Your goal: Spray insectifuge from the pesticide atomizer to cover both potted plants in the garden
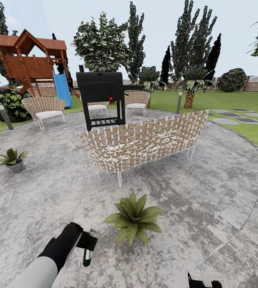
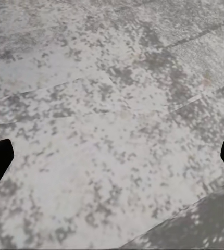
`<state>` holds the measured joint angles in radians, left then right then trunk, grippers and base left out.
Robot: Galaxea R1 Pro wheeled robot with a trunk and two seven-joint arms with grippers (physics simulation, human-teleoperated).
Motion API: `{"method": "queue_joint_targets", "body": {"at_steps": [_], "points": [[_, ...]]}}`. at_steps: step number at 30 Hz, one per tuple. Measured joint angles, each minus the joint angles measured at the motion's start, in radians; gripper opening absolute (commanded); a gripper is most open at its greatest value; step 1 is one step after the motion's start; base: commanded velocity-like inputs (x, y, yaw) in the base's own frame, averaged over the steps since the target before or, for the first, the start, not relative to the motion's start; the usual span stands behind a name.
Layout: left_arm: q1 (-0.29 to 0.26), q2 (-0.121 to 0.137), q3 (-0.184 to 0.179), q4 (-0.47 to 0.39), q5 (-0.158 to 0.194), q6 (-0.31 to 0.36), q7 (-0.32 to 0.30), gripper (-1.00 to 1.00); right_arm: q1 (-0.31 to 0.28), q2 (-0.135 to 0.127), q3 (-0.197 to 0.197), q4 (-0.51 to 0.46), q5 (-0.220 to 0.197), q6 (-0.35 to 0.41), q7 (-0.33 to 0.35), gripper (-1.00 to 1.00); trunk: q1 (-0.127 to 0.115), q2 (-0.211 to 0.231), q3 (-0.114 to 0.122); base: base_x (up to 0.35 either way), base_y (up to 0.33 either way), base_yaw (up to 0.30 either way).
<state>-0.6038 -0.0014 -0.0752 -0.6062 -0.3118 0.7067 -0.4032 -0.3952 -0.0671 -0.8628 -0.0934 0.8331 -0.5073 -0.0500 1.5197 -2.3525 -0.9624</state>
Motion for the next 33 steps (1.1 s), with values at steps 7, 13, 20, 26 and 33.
{"method": "queue_joint_targets", "body": {"at_steps": [7, 13, 20, 26, 33], "points": [[0.000, 0.000, 0.000, 0.000, 0.000, 0.001, 0.000, -1.00, 0.000, 0.000, 0.000, 0.000, 0.000, 0.000, 0.000, 1.00, 0.000, 0.000, 0.000, 0.000, -0.049, 0.155], [0.000, 0.000, -0.001, 0.001, 0.001, 0.000, 0.000, -1.00, 0.000, 0.000, 0.000, -0.001, 0.000, 0.000, 0.000, 1.00, 0.000, 0.000, 0.000, 0.000, -0.259, 0.004], [0.000, 0.000, -0.001, 0.000, 0.002, 0.001, 0.000, -1.00, 0.000, 0.000, 0.000, 0.000, 0.000, 0.000, 0.000, 1.00, 0.000, 0.000, 0.000, 0.000, -0.273, 0.178], [0.000, -0.001, -0.001, 0.001, 0.003, 0.000, 0.000, -1.00, 0.000, 0.000, 0.000, 0.000, 0.000, 0.000, 0.000, 1.00, 0.000, 0.000, 0.000, 0.000, -0.273, 0.276], [0.000, 0.000, -0.001, 0.001, -0.003, 0.004, -0.001, -1.00, 0.000, 0.000, 0.000, 0.000, 0.000, 0.000, 0.000, 1.00, 0.000, 0.000, 0.000, 0.000, -0.273, 0.278]]}}
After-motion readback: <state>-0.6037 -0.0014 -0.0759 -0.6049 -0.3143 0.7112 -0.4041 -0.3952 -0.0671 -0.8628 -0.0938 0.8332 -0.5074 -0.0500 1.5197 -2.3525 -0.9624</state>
